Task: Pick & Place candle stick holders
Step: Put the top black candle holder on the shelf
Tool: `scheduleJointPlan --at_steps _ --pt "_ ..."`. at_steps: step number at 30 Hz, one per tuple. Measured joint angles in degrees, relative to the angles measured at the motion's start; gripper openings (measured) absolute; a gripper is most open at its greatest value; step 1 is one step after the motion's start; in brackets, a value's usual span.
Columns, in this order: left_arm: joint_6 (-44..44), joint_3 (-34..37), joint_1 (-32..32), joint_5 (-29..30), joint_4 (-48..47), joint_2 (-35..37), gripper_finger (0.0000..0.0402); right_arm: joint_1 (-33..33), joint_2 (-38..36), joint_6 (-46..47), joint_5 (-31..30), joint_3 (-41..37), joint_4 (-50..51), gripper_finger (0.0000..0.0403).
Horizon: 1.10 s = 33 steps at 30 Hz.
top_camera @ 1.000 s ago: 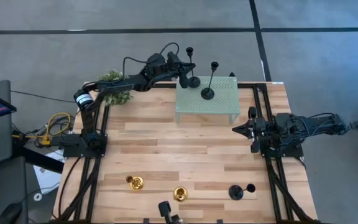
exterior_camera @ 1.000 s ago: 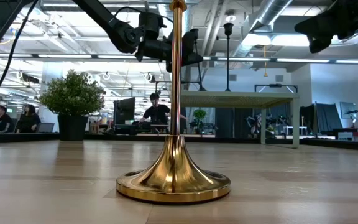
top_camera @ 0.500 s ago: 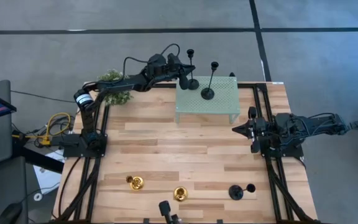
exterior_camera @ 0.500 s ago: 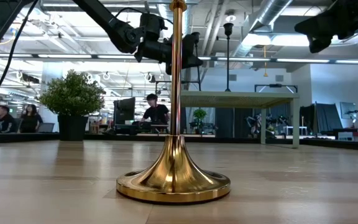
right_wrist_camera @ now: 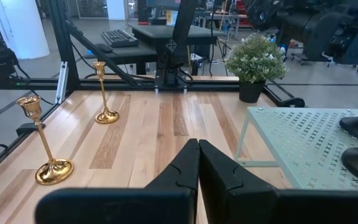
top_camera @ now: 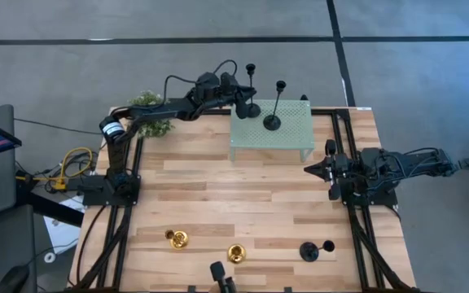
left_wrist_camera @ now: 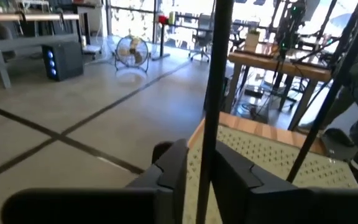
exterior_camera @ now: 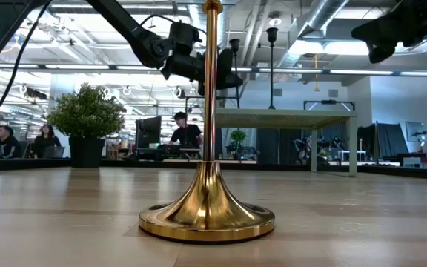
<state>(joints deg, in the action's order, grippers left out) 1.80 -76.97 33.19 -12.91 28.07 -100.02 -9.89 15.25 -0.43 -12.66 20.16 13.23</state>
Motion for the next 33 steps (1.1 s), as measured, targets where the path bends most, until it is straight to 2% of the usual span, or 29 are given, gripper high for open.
scheduleJointPlan --at_steps 5,15,21,27,33 --pt "0.00 -0.06 -0.02 -0.01 0.23 0.15 0.0102 0.00 0.00 -0.02 0.10 0.00 0.02 0.0000" --pt "-0.36 -0.06 -0.15 0.01 0.61 0.15 0.0205 0.00 0.00 -0.02 0.12 0.00 0.02 0.0000" --pt "-1.53 -0.06 -0.13 2.19 0.82 0.15 0.0253 0.00 0.00 0.00 0.14 0.00 0.02 0.0000" --pt "-1.53 -0.06 -0.05 2.19 0.88 0.15 0.0283 0.00 0.01 0.00 0.15 0.00 0.63 0.0000" --pt "-1.53 -0.13 -0.24 2.15 0.32 1.12 0.0292 0.00 0.00 0.00 0.15 0.00 1.31 0.0000"
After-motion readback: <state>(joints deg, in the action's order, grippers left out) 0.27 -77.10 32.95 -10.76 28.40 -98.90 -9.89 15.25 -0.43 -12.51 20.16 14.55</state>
